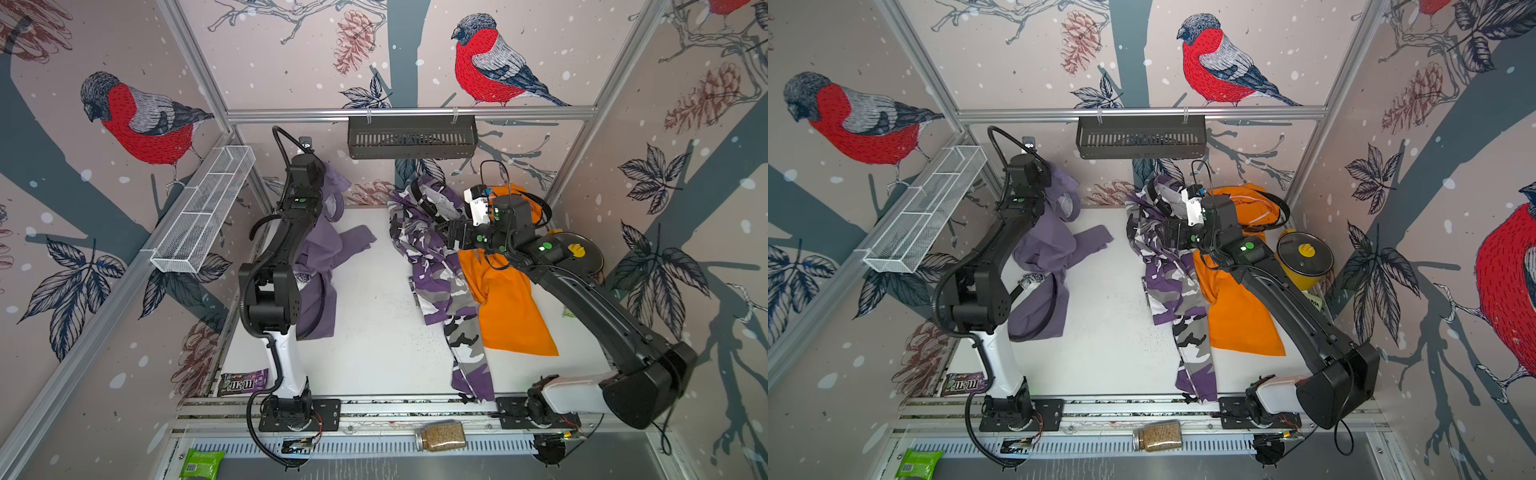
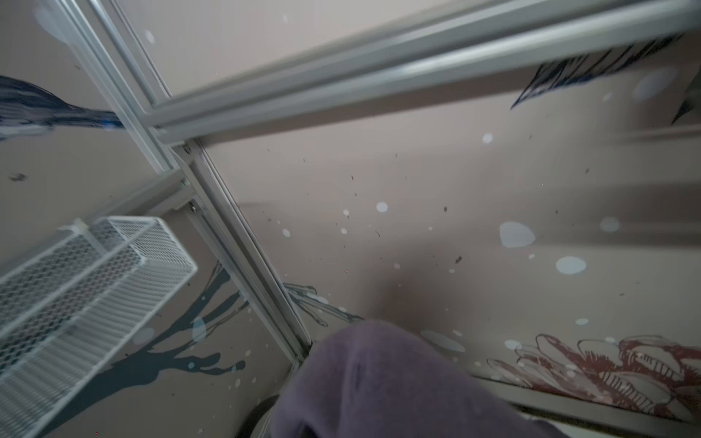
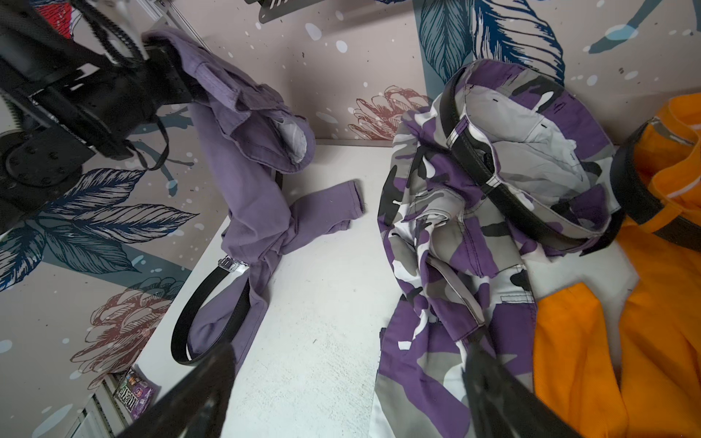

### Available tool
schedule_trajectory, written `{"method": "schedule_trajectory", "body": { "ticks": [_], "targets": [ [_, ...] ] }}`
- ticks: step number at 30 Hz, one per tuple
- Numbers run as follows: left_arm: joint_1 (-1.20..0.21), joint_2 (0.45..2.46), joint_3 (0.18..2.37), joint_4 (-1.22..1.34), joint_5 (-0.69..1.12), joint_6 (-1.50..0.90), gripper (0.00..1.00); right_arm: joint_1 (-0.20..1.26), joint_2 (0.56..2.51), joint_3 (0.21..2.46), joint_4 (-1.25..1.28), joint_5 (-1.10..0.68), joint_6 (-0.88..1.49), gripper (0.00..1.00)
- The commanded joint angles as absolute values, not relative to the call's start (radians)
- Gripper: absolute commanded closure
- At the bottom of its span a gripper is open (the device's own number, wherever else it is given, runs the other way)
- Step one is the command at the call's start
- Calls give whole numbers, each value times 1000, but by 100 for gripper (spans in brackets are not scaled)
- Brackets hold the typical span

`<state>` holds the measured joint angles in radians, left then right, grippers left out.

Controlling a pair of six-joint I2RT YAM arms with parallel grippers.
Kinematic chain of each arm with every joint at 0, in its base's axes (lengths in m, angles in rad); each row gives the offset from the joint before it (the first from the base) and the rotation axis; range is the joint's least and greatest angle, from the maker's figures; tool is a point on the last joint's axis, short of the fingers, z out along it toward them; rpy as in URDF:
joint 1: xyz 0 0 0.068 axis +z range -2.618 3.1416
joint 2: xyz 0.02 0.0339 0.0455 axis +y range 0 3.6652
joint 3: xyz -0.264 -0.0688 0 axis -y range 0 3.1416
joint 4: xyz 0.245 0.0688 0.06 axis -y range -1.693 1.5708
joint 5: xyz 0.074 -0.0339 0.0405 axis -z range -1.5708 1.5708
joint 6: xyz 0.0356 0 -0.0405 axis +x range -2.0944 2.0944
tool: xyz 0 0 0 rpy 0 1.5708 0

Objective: Remove the belt from the trousers
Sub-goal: Place the trousers at the corner of the board.

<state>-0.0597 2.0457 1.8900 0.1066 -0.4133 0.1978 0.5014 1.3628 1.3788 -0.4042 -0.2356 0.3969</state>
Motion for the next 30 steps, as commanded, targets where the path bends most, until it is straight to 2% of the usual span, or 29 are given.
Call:
{"method": "schedule_trajectory", "body": {
  "ticks": [1,6,7,8,9,10,13,19,24,26,30],
  "targets": [
    [-50,2130,1972,24,-479,185,100,503,1369,1376,-379,-243,407,6],
    [-42,2219,2040,-71,-513,145,100,501,1367,1376,-385,-236,403,5],
    [-42,2229,2043,-88,-512,136,85,498,1367,1372,-388,-237,399,5],
    [-41,2239,2052,-110,-507,125,50,497,1366,1370,-390,-237,396,5],
    [-42,2248,2064,-133,-512,116,30,495,1367,1369,-393,-236,394,5],
    [-41,2259,2078,-161,-530,97,16,493,1368,1366,-393,-236,391,5],
    [-42,2244,2068,-198,-569,62,1,485,1365,1361,-396,-236,385,4],
    [-41,2115,1918,-138,-599,-1,1,460,1348,1334,-385,-234,379,4],
    [-42,2041,1883,-173,-571,-31,1,445,1344,1300,-379,-232,369,3],
    [-42,2000,1849,-193,-488,-52,1,442,1343,1284,-376,-230,367,3],
    [-41,1973,1838,-352,-200,-75,4,439,1337,1265,-362,-239,368,3]
  ]
}}
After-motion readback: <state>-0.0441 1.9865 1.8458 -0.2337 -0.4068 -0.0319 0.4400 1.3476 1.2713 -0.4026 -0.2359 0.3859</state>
